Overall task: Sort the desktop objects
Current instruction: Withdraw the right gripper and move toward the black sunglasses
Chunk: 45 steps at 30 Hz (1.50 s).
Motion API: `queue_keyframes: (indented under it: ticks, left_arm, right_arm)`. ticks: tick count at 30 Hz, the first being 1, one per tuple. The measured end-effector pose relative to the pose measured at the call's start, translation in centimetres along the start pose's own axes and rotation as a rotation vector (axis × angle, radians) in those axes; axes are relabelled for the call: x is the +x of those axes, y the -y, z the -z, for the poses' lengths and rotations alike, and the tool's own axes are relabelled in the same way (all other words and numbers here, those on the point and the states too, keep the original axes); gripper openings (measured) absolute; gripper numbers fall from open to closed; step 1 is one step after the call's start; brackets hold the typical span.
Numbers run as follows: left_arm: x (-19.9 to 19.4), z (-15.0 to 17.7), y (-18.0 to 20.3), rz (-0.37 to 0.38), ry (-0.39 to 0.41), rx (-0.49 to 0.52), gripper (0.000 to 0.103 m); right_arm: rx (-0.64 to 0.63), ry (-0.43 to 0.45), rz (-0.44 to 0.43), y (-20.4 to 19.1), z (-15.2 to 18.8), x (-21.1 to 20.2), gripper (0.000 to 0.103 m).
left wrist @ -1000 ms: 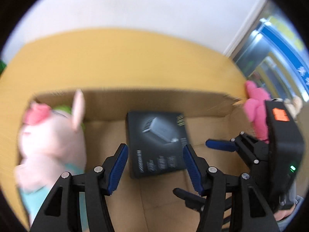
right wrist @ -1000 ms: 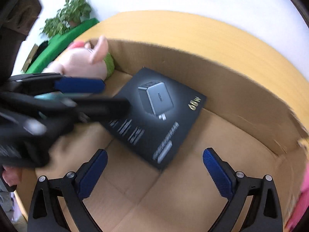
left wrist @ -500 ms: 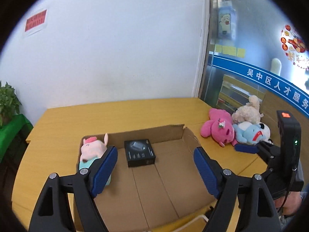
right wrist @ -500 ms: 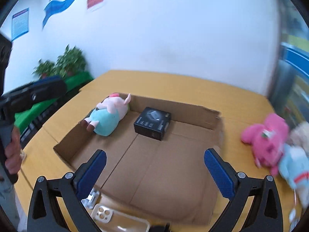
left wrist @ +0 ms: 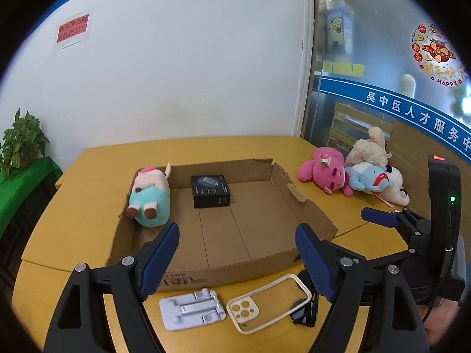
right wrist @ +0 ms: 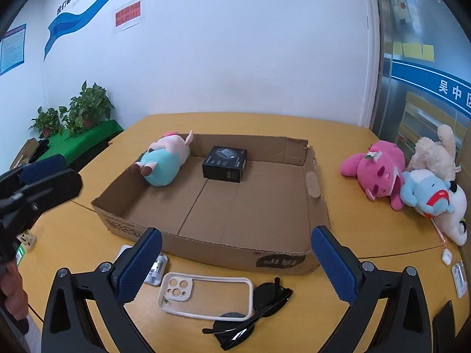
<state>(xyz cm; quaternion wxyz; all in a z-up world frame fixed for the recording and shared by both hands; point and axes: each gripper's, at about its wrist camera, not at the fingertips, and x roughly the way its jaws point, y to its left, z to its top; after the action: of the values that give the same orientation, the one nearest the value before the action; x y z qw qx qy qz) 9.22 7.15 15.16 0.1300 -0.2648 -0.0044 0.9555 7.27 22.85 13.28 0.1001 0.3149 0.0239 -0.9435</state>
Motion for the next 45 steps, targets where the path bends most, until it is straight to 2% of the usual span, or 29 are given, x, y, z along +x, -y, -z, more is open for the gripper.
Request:
queue_keyframes:
  ticks: [5, 14, 30, 38, 44, 45]
  left_arm:
    - [0.3, 0.7, 0.1, 0.007, -0.009, 0.000, 0.081]
    - [1.7, 1.5, -0.2, 0.024, -0.035, -0.005, 0.081]
    - [2.4, 3.0, -1.5, 0.042, -0.066, -0.076, 0.080]
    - [3.0, 5.3, -2.9, 0.055, -0.129, -0.116, 0.080]
    - [5.0, 9.0, -4.4, 0.088, -0.235, -0.203, 0.078]
    - [5.2, 9.5, -4.4, 0.097, -0.247, -0.214, 0.073]
  right_arm:
    - [0.013, -0.004, -0.030, -0.2, 0.5, -0.4, 0.103]
    - [0.021, -0.018, -0.014, 0.1, 1.3, 0.4, 0.103]
    - [-0.014, -0.025, -0.049, -0.7, 2.3, 0.8, 0.103]
    - [-0.018, -0.077, -0.096, 0.9, 4.2, 1.5, 0.103]
    - [0.040, -0.136, -0.079, 4.2, 6.2, 2.9, 0.101]
    - [0.047, -0.156, -0.086, 4.5, 6.5, 3.3, 0.099]
